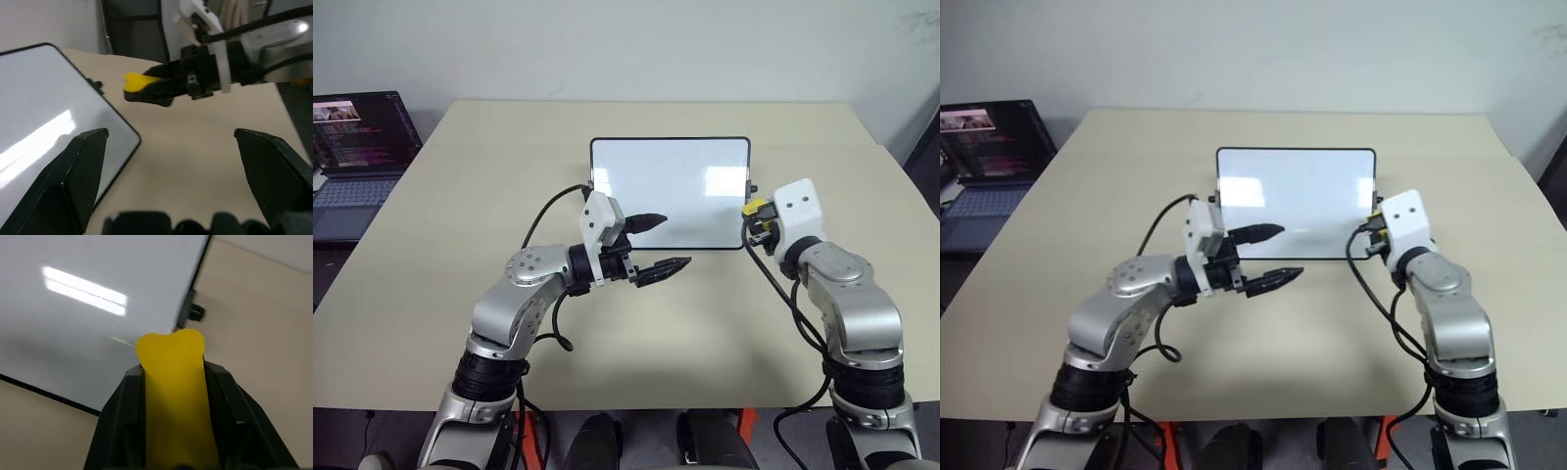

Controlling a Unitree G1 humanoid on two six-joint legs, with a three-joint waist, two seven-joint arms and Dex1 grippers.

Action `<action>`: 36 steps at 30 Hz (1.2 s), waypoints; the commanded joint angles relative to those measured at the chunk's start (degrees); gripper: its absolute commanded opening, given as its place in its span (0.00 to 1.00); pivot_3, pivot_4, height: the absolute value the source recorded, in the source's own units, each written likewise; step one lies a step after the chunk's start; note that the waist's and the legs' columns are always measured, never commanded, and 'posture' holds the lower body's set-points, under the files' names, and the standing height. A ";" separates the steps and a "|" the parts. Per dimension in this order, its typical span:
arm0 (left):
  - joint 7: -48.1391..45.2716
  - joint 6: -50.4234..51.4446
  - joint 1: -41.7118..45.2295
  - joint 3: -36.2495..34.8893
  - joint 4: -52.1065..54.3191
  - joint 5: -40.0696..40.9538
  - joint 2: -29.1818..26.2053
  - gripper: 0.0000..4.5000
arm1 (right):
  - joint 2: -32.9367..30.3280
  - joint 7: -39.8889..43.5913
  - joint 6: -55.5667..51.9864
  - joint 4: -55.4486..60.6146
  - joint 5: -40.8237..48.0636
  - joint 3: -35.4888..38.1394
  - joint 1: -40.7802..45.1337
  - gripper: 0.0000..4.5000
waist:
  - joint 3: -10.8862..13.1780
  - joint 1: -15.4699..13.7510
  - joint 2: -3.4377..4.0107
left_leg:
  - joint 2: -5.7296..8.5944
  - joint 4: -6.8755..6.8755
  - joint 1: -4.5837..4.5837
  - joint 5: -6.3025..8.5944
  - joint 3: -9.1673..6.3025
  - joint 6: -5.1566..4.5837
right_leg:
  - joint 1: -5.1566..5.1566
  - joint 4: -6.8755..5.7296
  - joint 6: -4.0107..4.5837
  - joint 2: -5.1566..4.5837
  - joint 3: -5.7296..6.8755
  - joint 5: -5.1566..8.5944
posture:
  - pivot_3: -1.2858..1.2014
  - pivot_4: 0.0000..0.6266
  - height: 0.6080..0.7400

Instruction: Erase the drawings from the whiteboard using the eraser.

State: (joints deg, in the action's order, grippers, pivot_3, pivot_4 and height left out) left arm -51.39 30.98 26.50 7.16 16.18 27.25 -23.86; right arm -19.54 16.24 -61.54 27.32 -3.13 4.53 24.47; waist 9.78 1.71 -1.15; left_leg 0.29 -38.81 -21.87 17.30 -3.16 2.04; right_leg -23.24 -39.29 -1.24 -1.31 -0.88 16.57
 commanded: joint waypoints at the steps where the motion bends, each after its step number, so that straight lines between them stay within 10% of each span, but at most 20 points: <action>1: -2.71 0.66 1.19 1.17 2.03 1.73 -1.28 1.00 | 0.88 -1.96 -1.59 2.14 0.72 3.09 -0.90 0.29 | 0.00 0.02 0.00 | -0.01 0.00 0.00 0.00 0.00 0.00 | 0.00 0.00 0.00 0.01 0.00 0.00 | 0.52 0.24 1.00; 36: -4.63 -5.25 0.92 5.91 0.77 -6.99 -5.43 1.00 | 5.74 -8.83 3.54 -7.94 3.76 7.29 -5.36 0.29 | 0.01 -0.01 0.03 | 0.01 0.01 0.01 0.01 0.06 -0.01 | 0.00 0.00 0.00 0.02 -0.04 0.00 | 0.52 0.24 1.00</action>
State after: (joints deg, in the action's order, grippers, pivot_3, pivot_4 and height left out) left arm -55.76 26.91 26.73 13.34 15.20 20.10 -29.22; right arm -13.11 7.43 -58.69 17.39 -0.21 10.37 19.11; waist 9.79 1.70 -1.12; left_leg 0.30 -38.79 -21.85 17.30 -3.10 2.02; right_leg -23.24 -39.29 -1.24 -1.29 -0.92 16.57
